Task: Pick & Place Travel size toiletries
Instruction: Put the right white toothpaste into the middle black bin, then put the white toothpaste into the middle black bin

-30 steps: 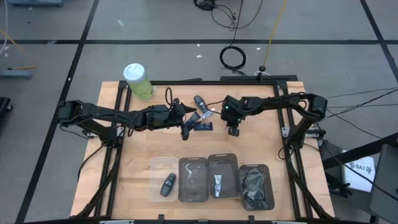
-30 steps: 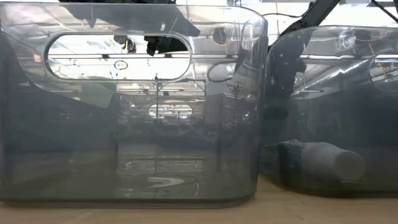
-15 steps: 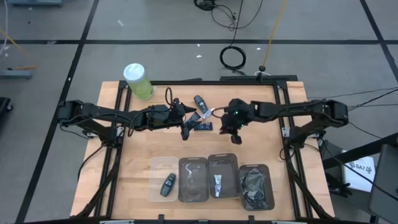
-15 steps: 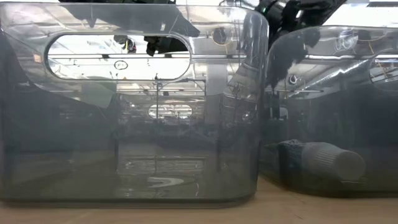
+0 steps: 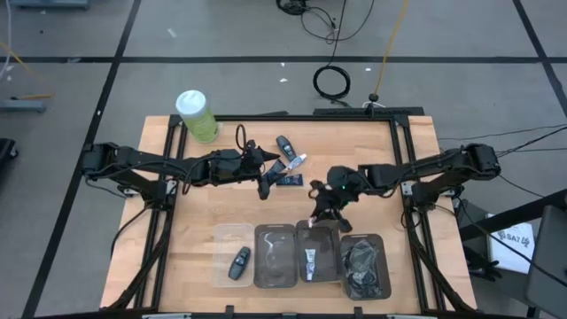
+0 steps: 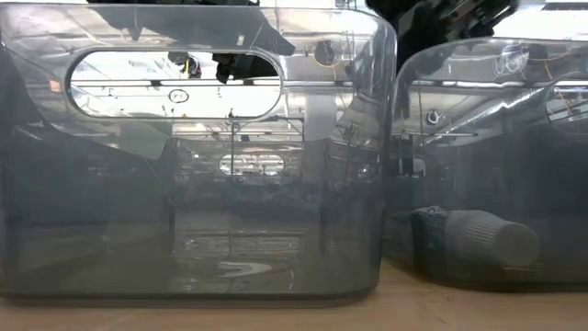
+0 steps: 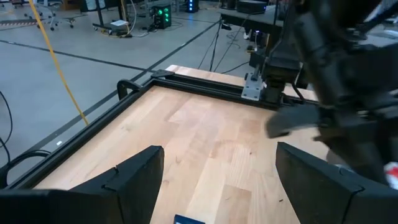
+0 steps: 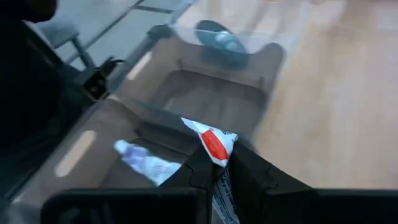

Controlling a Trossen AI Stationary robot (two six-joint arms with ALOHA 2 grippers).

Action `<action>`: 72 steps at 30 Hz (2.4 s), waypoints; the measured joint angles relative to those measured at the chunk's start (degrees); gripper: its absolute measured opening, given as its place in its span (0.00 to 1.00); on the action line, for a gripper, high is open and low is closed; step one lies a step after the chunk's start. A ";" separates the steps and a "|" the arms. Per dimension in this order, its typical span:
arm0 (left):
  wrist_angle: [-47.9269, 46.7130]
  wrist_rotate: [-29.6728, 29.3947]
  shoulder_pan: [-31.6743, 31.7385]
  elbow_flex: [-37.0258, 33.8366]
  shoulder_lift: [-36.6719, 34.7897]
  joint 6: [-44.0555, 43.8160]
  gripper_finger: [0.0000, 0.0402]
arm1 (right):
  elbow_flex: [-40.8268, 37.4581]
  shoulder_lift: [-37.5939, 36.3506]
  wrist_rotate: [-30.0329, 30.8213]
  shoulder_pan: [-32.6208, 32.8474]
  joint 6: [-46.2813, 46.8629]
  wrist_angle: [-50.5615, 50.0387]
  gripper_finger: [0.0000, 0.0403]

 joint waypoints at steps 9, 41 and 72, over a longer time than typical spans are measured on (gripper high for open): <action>0.02 -0.04 0.00 0.00 0.00 -0.28 0.74 | -0.24 -0.02 0.16 8.15 1.77 0.41 0.06; 0.02 -0.07 0.00 0.00 0.00 -1.97 0.75 | -6.08 -0.04 0.46 12.88 5.56 10.37 0.24; 0.04 -0.02 0.01 0.00 0.00 -2.04 0.73 | -6.09 -5.31 44.82 -4.51 2.67 6.50 0.33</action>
